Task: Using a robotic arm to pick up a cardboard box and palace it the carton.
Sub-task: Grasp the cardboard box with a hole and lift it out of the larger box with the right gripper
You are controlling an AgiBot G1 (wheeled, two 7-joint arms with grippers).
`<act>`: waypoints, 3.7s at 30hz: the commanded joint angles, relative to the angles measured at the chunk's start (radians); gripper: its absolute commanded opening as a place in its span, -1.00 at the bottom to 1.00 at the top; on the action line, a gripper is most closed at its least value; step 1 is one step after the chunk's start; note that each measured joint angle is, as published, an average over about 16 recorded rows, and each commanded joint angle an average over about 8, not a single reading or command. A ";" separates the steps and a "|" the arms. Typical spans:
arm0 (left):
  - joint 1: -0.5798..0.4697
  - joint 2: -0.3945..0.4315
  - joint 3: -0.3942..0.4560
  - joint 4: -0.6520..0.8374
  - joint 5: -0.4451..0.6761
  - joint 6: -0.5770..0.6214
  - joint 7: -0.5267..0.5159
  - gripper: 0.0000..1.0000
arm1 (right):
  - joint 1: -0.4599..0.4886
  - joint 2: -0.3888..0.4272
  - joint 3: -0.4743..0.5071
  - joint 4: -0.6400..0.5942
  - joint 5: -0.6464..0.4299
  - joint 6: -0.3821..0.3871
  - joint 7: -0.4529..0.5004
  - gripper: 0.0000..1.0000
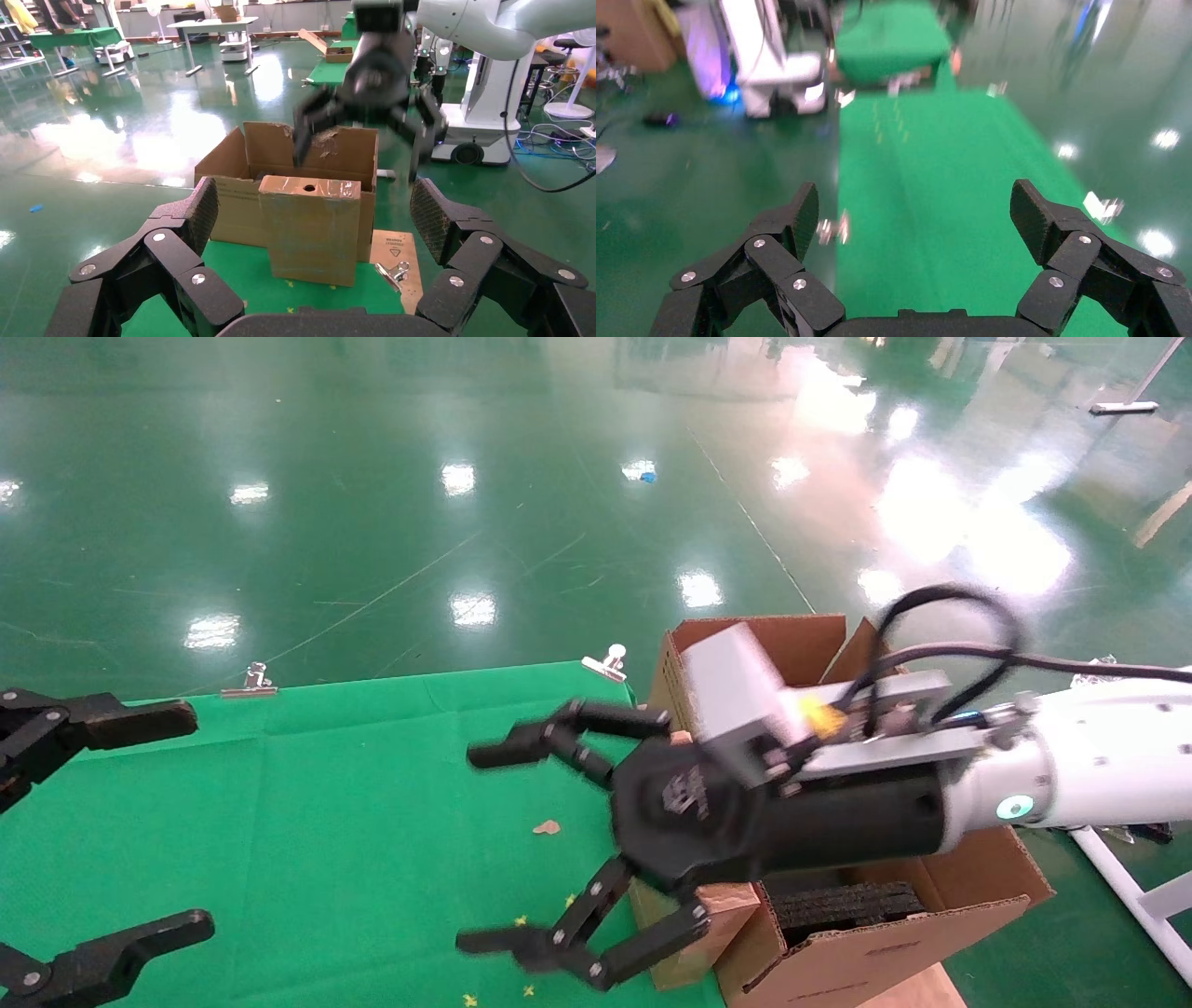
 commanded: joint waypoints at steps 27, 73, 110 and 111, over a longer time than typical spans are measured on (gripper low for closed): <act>-0.001 -0.001 0.002 0.000 -0.001 -0.001 0.001 1.00 | 0.823 -0.248 -0.848 0.025 -0.675 -0.081 0.402 1.00; -0.001 -0.002 0.005 0.000 -0.004 -0.002 0.003 1.00 | 1.083 -0.214 -1.331 -0.036 -0.461 0.042 1.155 1.00; -0.002 -0.003 0.008 0.000 -0.005 -0.003 0.004 1.00 | 0.957 -0.276 -1.372 -0.143 -0.423 0.075 1.327 -1.00; -0.002 -0.003 0.008 0.000 -0.005 -0.003 0.004 1.00 | 0.957 -0.277 -1.373 -0.142 -0.423 0.075 1.328 -1.00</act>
